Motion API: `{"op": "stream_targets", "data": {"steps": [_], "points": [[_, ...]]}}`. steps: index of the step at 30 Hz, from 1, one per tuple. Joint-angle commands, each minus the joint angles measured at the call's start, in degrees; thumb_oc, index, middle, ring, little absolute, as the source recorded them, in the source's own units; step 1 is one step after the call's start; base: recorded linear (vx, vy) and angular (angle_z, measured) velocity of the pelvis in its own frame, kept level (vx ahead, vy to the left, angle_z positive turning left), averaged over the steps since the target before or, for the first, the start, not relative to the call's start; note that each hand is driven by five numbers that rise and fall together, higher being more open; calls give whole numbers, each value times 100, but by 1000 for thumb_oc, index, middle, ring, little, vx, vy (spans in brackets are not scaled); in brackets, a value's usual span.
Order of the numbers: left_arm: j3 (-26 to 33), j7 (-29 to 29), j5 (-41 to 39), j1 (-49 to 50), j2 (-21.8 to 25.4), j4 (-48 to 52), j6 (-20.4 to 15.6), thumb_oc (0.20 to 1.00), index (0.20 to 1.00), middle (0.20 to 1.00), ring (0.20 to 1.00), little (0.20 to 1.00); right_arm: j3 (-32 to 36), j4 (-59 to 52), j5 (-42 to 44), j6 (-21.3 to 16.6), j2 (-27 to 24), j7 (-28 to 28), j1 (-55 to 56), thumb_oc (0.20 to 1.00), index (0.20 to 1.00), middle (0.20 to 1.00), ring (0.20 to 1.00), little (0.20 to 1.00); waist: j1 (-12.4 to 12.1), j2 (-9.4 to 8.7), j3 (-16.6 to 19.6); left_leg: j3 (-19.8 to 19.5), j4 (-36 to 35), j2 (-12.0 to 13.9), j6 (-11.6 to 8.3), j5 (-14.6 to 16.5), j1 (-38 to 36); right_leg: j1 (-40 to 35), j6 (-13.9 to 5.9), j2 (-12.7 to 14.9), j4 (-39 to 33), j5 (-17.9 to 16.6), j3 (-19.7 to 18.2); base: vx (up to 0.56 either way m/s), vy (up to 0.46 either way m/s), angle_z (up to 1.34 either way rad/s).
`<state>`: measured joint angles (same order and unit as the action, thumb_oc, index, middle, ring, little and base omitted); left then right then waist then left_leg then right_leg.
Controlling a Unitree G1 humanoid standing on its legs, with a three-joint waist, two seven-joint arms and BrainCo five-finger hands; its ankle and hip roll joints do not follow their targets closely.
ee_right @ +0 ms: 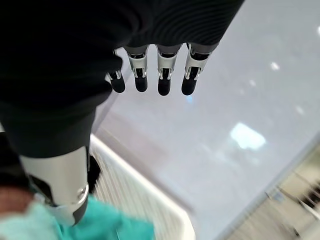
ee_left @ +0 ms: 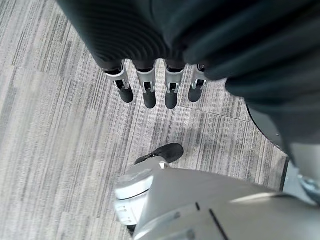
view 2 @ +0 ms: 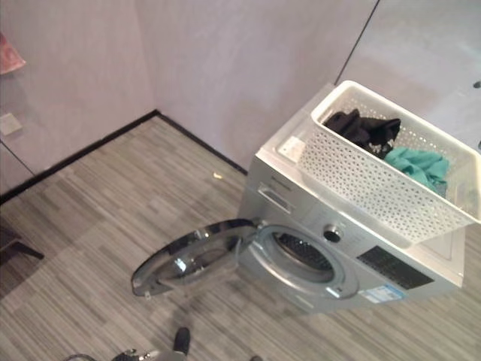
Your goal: Grab the laundry basket,head to the washer,open it,put in the laundry and shut it.
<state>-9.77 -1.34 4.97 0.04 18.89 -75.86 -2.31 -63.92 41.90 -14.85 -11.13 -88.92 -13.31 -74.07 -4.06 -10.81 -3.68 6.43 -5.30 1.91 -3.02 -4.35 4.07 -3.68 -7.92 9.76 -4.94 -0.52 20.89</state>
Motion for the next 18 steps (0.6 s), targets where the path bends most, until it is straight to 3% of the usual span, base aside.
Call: {"op": "stream_targets", "data": {"steps": [1, 9, 12, 18], "points": [[-224, -252, 73, 352, -246, -252, 54, 1000, 1000, 1000, 1000, 1000, -41, 155, -38, 214, 11, -256, 229, 1000, 1000, 1000, 1000, 1000, -31, 160, 346, 397, 30, 457, -332, 233, -155, 470, -278, -12, -6, -599, -204, 6, 2, -8], [-220, -265, 49, 322, -281, -194, 29, 1000, 1000, 1000, 1000, 1000, 597, -179, -101, 195, 96, -321, 1135, 1000, 1000, 1000, 1000, 1000, -3, 197, 333, 408, 30, 454, -331, 216, -107, 531, -282, -7, -6, -605, -224, 1, -1, -5], [-228, -200, 127, 293, -306, -267, 26, 1000, 1000, 1000, 1000, 1000, 1669, -185, -237, 252, 534, -43, 2096, 1000, 1000, 1000, 1000, 1000, -12, 250, 291, 422, 30, 446, -309, 223, -97, 562, -289, 5, -6, -624, -262, -2, 0, -9], [-279, -97, 272, 236, -309, -285, -24, 1000, 1000, 1000, 1000, 1000, 2406, -356, -745, 292, 968, 486, 2544, 1000, 1000, 1000, 1000, 1000, -82, 311, 236, 416, 30, 426, -289, 225, -61, 604, -301, 26, -6, -643, -264, 0, -1, -1]]}}
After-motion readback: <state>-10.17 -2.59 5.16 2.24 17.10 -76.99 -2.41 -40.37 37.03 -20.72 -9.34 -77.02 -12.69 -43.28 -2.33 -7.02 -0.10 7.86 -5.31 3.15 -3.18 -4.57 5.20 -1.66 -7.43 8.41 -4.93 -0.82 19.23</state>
